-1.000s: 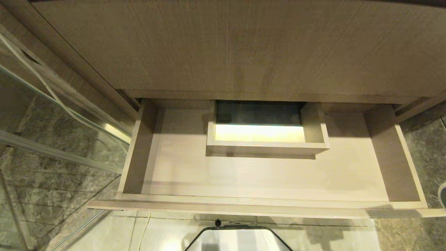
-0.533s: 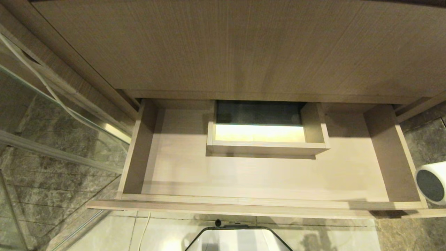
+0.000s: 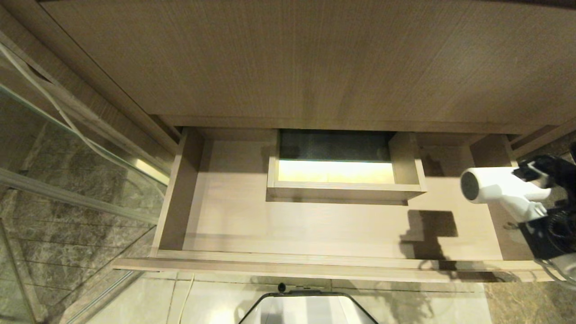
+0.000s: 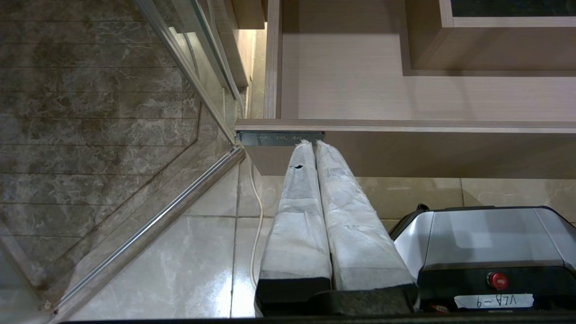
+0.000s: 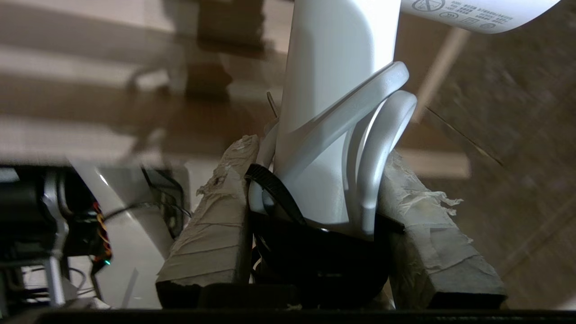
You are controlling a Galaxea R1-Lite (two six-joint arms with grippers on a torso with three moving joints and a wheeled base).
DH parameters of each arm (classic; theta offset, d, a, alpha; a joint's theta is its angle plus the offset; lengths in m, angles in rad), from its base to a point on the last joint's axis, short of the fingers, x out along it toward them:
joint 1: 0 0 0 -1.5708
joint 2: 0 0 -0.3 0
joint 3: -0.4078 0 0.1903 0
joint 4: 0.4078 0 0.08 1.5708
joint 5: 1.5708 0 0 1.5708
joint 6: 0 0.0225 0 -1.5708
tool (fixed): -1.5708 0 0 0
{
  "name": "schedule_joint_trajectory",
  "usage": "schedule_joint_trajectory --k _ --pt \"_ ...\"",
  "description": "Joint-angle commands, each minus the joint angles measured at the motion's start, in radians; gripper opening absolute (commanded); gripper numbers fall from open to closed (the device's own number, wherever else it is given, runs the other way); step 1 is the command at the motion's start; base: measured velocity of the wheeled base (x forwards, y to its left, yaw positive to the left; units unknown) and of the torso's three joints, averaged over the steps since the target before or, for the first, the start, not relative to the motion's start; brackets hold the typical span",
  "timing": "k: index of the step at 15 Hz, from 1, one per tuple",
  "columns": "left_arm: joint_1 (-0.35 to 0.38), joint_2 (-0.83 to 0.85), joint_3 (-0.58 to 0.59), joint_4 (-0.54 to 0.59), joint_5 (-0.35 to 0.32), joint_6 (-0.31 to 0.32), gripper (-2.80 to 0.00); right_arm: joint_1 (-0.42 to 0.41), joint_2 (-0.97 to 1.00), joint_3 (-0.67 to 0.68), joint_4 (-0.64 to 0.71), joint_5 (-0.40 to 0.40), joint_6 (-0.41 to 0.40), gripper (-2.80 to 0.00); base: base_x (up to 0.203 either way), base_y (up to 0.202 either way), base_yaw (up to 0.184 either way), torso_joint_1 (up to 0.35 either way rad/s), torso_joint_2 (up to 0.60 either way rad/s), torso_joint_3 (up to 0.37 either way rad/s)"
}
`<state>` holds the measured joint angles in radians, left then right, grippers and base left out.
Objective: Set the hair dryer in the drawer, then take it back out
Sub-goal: Put it into the drawer
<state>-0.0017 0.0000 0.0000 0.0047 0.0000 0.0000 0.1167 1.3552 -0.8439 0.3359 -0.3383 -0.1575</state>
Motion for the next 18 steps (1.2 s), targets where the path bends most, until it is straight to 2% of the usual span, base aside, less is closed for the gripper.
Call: schedule_joint_trajectory --k 1,4,6,9,12,18 --pt "0.000 0.000 0.002 0.000 0.000 0.000 -2.80 -0.017 0.299 -0.097 -0.046 0.010 0.011 -2.80 0.000 0.000 0.000 0.000 0.00 0.000" --pt "0.000 0.000 0.000 0.000 0.000 0.000 -2.80 -0.040 0.356 -0.154 -0.093 0.019 0.022 -2.80 0.000 0.000 0.000 0.000 0.00 0.000" --pt "0.000 0.000 0.000 0.000 0.000 0.000 -2.80 -0.071 0.468 -0.200 -0.128 0.019 0.017 -2.80 0.000 0.000 0.000 0.000 0.00 0.000" --pt "0.000 0.000 0.002 0.000 0.000 0.000 -2.80 -0.123 0.542 -0.278 -0.177 0.014 -0.025 -2.80 0.000 0.000 0.000 0.000 0.00 0.000" --pt "0.000 0.000 0.002 0.000 0.000 0.000 -2.80 -0.192 0.599 -0.331 -0.218 0.007 -0.113 -2.80 0.000 0.000 0.000 0.000 0.00 0.000" --pt "0.000 0.000 0.002 0.000 0.000 0.000 -2.80 -0.230 0.686 -0.406 -0.248 0.009 -0.118 -2.80 0.000 0.000 0.000 0.000 0.00 0.000"
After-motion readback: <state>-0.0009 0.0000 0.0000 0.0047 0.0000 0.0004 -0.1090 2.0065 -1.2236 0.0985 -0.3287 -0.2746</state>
